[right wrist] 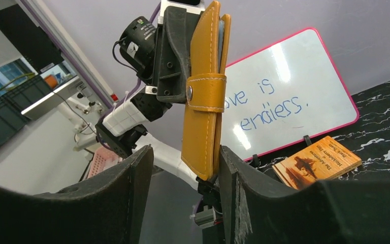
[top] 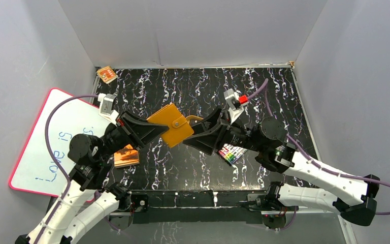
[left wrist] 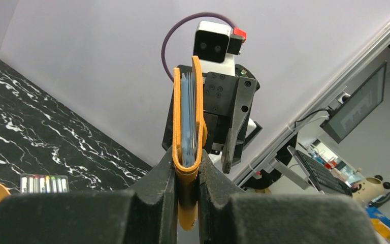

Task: Put the credit cards into the card holder
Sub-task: Close the card holder.

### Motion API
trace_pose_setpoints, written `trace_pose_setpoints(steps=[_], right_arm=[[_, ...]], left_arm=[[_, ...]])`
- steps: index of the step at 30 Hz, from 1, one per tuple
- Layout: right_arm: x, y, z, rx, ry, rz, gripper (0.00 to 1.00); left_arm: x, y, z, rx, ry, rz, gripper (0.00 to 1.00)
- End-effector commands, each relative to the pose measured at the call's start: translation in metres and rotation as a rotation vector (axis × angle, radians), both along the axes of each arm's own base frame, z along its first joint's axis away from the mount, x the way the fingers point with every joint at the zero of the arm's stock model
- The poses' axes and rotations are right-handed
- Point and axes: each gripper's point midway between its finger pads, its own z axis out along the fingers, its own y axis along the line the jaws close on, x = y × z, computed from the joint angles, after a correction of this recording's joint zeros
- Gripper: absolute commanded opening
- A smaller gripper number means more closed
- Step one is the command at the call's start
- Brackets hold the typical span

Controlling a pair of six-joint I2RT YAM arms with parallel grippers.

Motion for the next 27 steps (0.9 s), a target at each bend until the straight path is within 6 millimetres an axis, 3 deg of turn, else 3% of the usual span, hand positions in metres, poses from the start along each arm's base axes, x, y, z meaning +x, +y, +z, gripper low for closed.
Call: trace_pose_setpoints(steps=[1, 6, 14, 15, 17, 19, 22, 27], right_arm=[[-0.008, -0.003, 0.015, 0.001, -0.047, 0.036, 0.58], [-0.008, -0.002, 0.021, 0.022, -0.048, 0.039, 0.53], [-0.011, -0.001, 0.022, 0.052, -0.034, 0.064, 0.15], [-0.011, -0.001, 0.023, 0.061, -0.033, 0.064, 0.1], [-0.011, -0.003, 0.024, 0.088, -0.029, 0.06, 0.01], [-0.008, -0.005, 0.028, 0.126, -0.019, 0.044, 0.0], [-0.006, -0.006, 0.031, 0.167, -0.014, 0.032, 0.0], [-0.004, 0.002, 0.028, 0.161, -0.005, 0.05, 0.0]], left_arm=[[-0.02, 0.0, 0.017, -0.025, -0.036, -0.08, 0.0], [-0.024, -0.001, 0.017, -0.023, -0.032, -0.11, 0.0], [-0.023, -0.002, 0.009, 0.007, 0.019, -0.108, 0.0], [-0.021, -0.001, 0.007, 0.01, 0.033, -0.098, 0.06], [-0.019, 0.002, 0.005, 0.0, 0.046, -0.076, 0.31], [-0.019, 0.003, 0.002, -0.018, 0.058, -0.069, 0.56], [-0.016, 0.005, 0.0, -0.031, 0.073, -0.054, 0.62], [-0.013, 0.002, 0.0, -0.037, 0.075, -0.059, 0.58]])
